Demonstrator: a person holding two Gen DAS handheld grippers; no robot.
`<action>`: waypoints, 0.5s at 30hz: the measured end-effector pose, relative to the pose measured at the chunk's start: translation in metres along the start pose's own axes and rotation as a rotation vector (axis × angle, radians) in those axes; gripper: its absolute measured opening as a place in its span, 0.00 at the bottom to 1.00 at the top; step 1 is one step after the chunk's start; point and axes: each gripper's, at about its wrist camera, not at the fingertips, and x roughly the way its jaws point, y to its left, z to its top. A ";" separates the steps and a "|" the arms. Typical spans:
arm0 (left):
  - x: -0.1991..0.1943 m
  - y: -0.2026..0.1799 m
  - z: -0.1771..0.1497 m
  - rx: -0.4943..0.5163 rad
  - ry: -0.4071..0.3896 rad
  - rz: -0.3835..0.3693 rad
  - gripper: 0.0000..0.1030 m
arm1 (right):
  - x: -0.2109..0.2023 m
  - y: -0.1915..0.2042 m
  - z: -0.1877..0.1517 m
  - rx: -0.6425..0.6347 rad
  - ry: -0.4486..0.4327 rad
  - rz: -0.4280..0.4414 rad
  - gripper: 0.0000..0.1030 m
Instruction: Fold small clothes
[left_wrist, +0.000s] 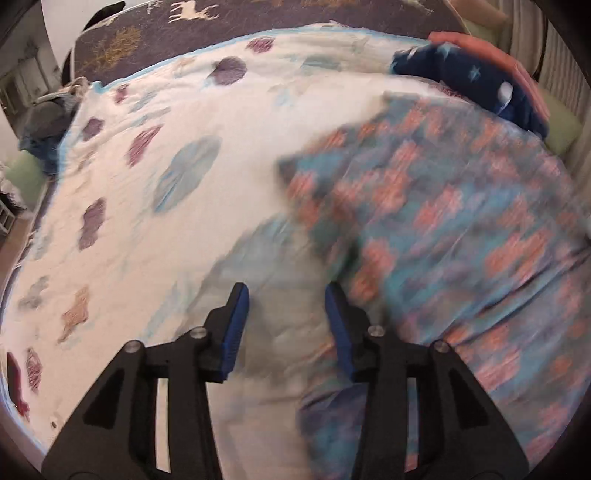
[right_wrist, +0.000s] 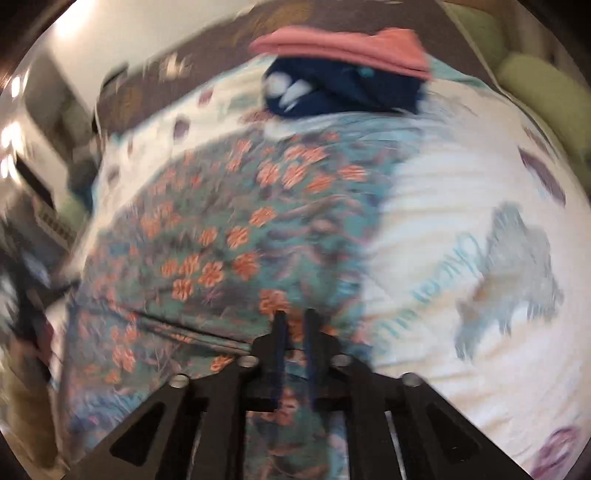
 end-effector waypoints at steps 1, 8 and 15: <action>-0.005 0.006 -0.003 -0.022 -0.005 -0.007 0.46 | -0.005 -0.005 -0.001 0.043 -0.006 0.008 0.03; -0.068 0.030 -0.033 -0.151 -0.065 -0.180 0.44 | -0.057 0.004 -0.039 0.046 -0.056 -0.071 0.22; -0.090 0.016 -0.092 -0.129 0.028 -0.262 0.46 | -0.091 -0.015 -0.110 0.162 -0.027 -0.006 0.35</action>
